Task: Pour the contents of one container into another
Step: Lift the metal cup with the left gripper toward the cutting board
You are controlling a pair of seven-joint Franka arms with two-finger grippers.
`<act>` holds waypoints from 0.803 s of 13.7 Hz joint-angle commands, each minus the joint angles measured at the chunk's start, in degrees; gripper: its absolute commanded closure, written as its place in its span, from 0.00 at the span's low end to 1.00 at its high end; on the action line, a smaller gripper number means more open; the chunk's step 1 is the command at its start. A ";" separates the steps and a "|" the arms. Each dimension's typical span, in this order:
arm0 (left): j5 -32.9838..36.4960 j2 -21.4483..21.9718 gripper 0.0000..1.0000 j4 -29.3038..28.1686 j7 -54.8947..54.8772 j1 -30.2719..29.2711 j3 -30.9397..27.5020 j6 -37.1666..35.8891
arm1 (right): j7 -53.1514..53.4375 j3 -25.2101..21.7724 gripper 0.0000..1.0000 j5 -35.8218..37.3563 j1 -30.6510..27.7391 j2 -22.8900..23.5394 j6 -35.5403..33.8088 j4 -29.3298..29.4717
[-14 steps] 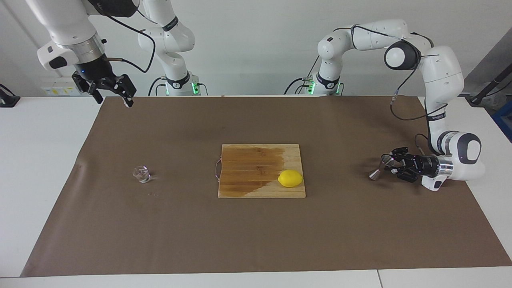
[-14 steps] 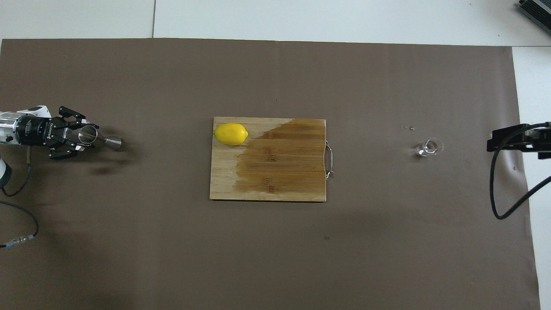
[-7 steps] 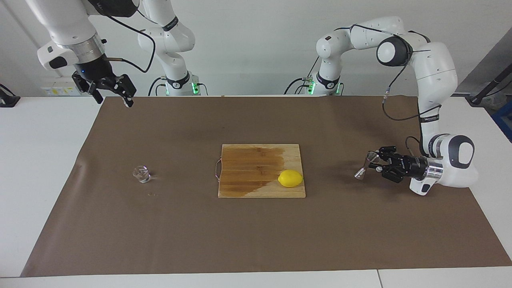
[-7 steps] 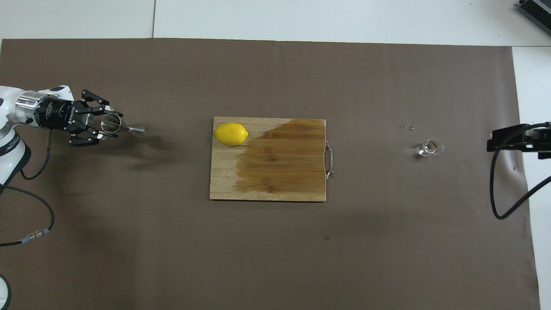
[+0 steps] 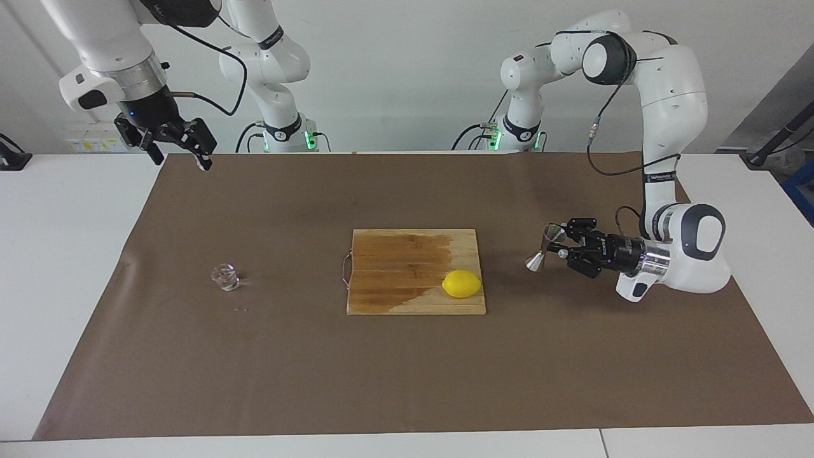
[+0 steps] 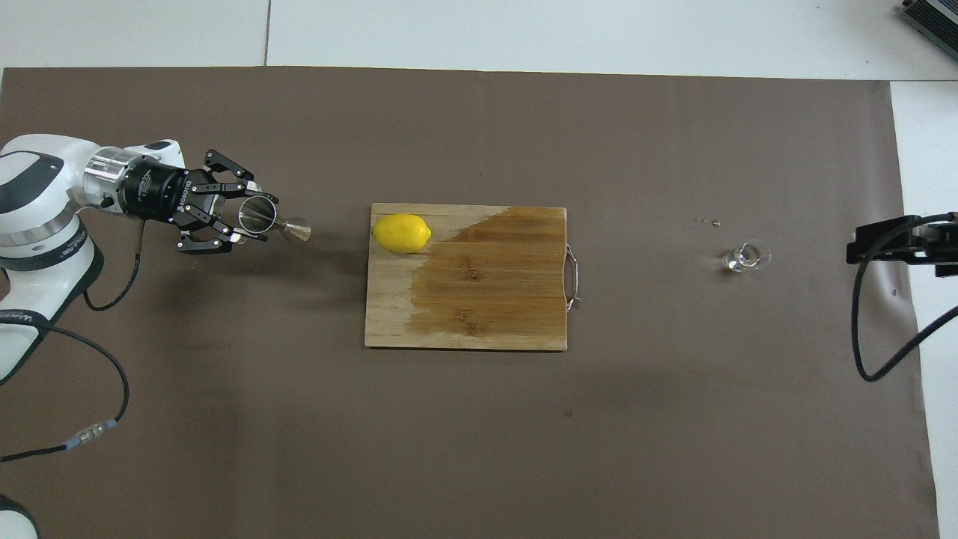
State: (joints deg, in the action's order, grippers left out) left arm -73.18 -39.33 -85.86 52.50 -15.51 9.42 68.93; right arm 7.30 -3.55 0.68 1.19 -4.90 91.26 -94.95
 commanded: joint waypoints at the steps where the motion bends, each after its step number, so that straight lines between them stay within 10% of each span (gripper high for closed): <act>1: -6.51 6.62 0.63 -7.11 0.06 9.76 -7.54 2.79 | 0.43 0.12 0.00 0.11 -0.13 -0.99 0.14 -0.85; 6: -20.14 7.60 0.61 -10.37 0.06 33.32 -26.71 3.67 | 0.35 0.12 0.00 0.11 -0.13 -0.99 0.14 -0.85; 11: -24.46 7.60 0.60 -13.53 -1.08 41.87 -29.10 7.62 | 0.43 0.12 0.00 0.11 -0.13 -0.99 0.14 -0.85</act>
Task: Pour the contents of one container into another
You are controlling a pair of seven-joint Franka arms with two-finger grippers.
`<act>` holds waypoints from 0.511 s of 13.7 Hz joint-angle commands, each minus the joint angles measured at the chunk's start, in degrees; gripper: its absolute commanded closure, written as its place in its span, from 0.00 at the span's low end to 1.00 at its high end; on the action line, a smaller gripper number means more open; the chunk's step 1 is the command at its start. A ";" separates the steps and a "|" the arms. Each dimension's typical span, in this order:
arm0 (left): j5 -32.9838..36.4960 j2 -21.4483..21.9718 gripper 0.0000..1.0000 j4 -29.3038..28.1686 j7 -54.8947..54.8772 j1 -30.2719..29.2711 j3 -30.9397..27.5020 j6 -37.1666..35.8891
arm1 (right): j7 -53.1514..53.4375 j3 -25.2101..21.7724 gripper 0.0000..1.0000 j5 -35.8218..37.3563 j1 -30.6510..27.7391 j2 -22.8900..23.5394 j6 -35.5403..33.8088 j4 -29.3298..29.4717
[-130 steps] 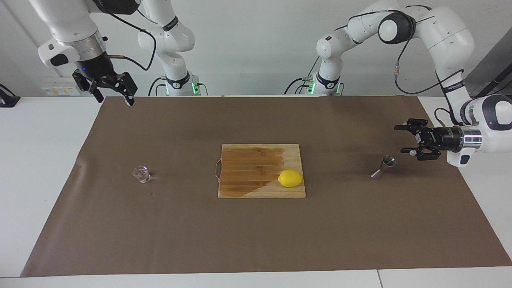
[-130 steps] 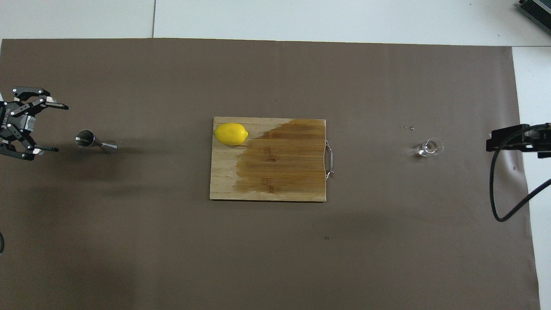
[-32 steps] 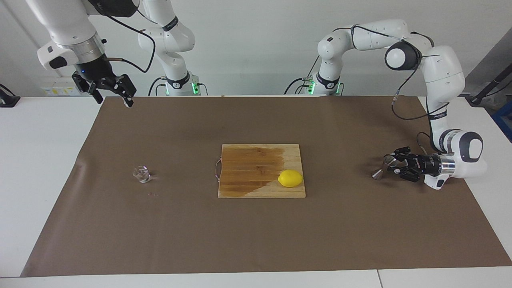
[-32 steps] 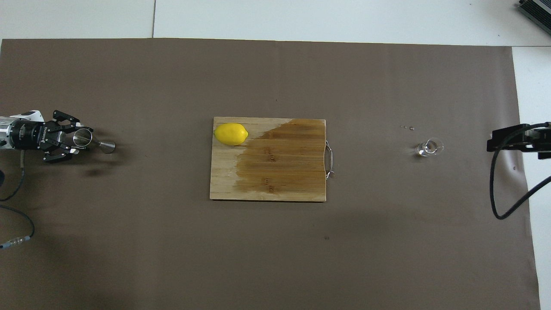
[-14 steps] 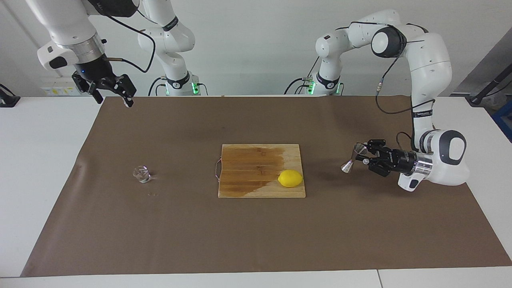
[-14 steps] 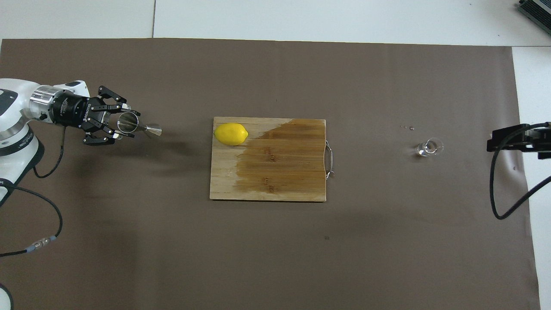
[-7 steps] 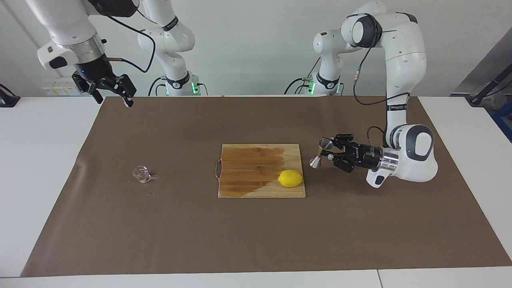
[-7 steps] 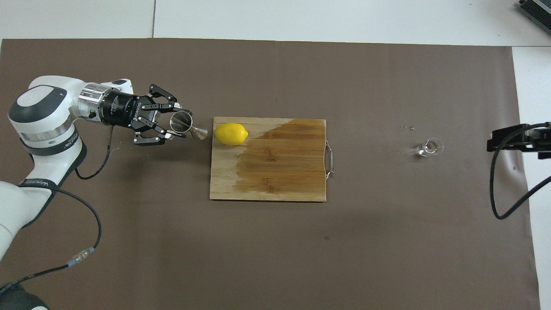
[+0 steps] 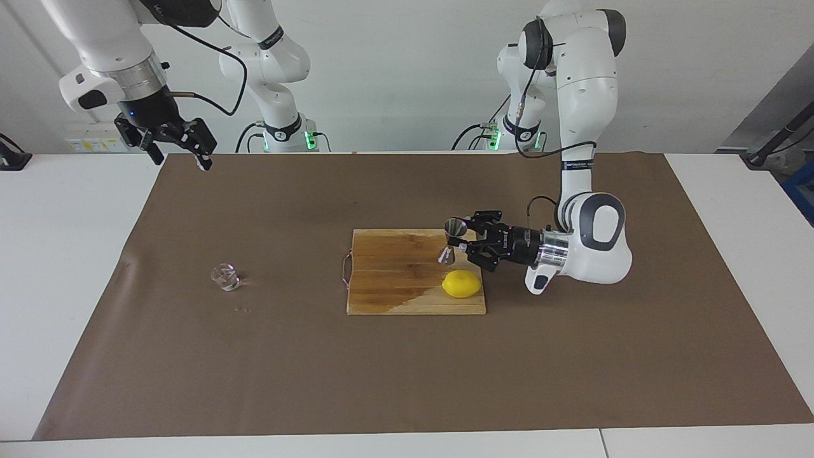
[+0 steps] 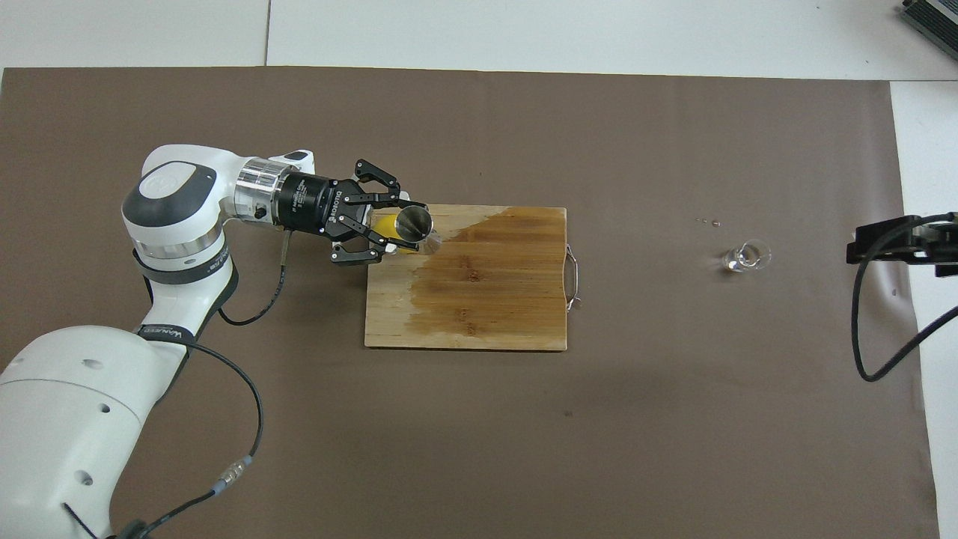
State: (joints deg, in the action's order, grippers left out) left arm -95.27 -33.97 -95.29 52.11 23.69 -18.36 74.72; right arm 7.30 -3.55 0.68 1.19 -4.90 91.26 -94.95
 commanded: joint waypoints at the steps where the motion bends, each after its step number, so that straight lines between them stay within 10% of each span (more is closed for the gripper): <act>1: -3.60 1.98 0.60 -4.81 -1.56 3.28 -1.42 1.92 | 0.43 0.12 0.00 0.11 -0.13 -0.99 0.14 -0.85; 7: -4.22 0.05 0.60 -5.52 -6.67 5.13 -1.42 4.82 | 0.43 0.12 0.00 0.11 -0.13 -0.99 0.14 -0.85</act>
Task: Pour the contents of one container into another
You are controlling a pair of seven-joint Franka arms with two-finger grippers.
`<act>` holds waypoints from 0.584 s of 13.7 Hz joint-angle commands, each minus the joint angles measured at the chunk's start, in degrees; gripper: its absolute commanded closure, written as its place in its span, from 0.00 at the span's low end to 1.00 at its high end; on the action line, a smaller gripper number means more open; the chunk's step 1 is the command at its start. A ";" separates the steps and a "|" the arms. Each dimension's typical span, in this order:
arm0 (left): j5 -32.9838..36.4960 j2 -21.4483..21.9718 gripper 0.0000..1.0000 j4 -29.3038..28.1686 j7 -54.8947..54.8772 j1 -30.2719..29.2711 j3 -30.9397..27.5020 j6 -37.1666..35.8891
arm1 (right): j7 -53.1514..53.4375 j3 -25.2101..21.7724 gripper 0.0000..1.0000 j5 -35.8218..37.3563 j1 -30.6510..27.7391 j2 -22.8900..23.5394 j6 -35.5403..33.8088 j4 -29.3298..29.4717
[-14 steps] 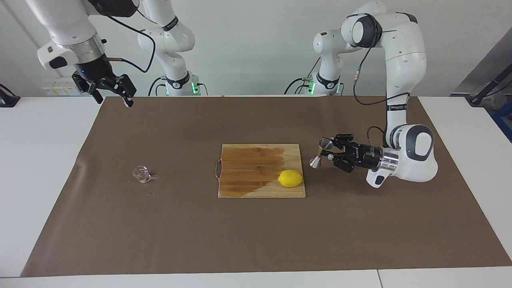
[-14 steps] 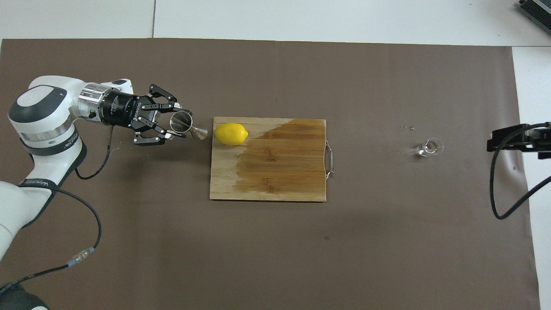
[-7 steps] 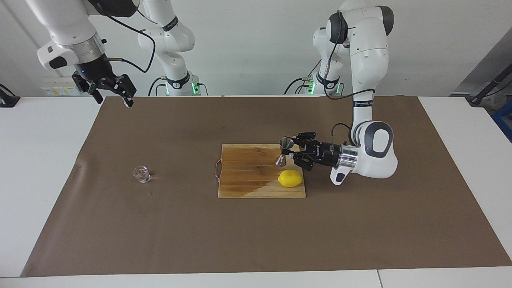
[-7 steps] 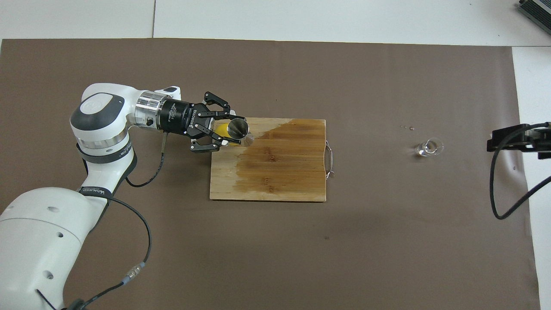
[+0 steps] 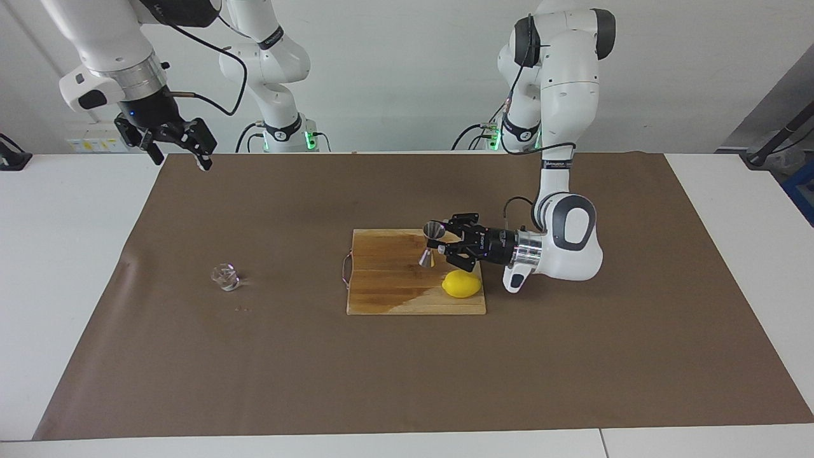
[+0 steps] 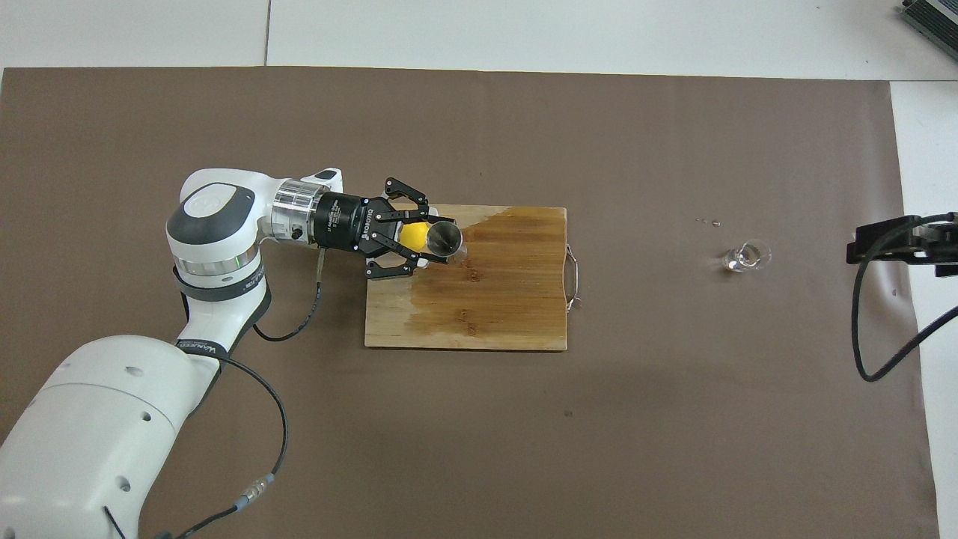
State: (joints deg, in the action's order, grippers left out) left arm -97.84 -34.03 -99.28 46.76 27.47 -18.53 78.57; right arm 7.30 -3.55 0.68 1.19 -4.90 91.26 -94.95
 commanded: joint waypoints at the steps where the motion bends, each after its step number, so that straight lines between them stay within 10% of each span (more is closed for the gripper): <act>1: -1.91 -0.68 0.60 -1.53 -1.58 1.36 -1.16 0.97 | 0.43 0.12 0.00 0.11 -0.13 -0.99 0.14 -0.85; 8: -3.14 -4.47 0.60 -1.53 -8.44 3.47 -1.25 1.76 | 0.43 0.12 0.00 0.11 -0.13 -0.99 0.05 -0.85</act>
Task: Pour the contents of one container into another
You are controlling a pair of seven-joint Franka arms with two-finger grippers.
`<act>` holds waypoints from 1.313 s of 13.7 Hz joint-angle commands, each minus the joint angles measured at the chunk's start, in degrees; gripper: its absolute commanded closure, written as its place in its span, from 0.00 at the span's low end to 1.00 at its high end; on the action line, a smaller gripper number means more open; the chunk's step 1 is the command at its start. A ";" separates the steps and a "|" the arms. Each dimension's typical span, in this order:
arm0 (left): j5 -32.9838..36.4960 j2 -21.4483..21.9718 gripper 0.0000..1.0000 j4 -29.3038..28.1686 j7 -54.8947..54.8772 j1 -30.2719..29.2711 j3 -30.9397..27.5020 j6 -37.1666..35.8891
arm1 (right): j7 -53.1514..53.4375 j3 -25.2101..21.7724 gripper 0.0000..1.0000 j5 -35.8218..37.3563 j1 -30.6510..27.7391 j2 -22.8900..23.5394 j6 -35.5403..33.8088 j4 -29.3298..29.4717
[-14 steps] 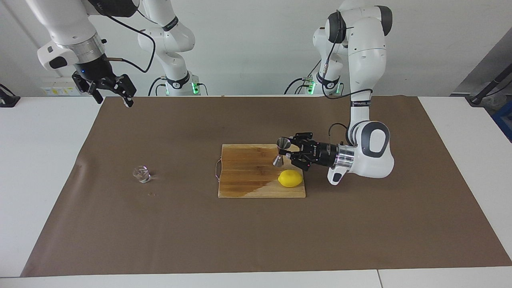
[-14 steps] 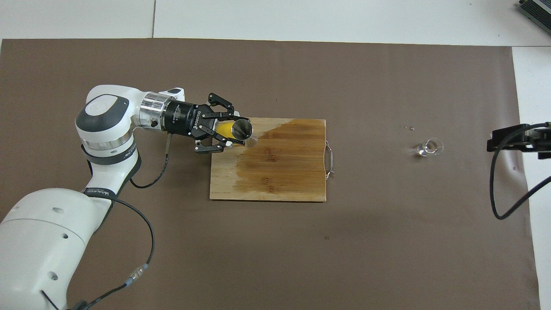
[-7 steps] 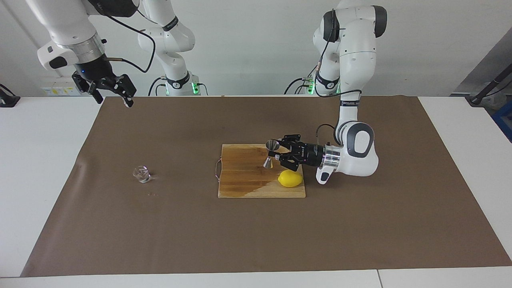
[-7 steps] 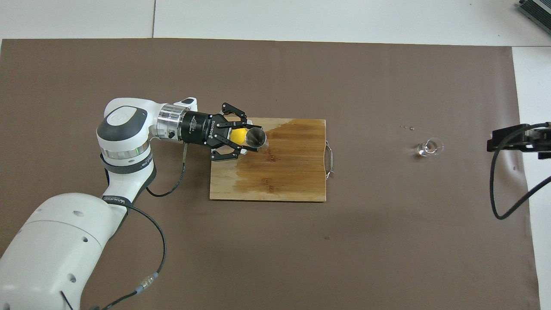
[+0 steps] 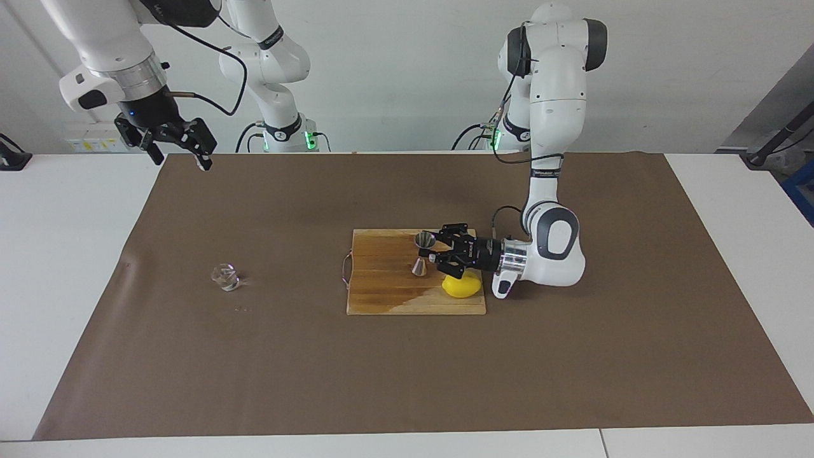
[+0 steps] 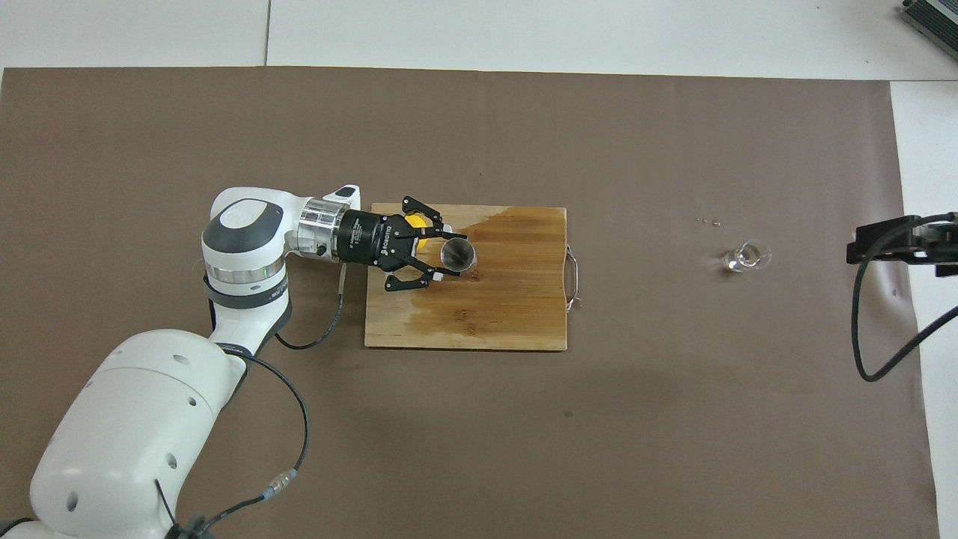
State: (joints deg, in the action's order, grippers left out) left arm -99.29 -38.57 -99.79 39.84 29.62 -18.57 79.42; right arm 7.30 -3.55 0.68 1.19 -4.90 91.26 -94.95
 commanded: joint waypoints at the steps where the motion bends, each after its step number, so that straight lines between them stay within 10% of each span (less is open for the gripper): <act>1: -1.78 0.07 0.60 -1.02 -1.78 1.32 -1.21 1.35 | 0.43 0.12 0.00 0.11 -0.13 -0.99 0.14 -0.85; 18: -1.61 0.07 0.58 -0.76 -2.05 3.17 -2.95 3.55 | -0.79 0.03 0.00 -0.15 -0.74 -1.43 0.14 -0.94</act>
State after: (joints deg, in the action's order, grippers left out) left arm -99.64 -39.27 -99.78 37.65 31.27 -19.06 82.59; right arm 7.29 -3.67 0.68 1.12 -5.19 91.26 -94.95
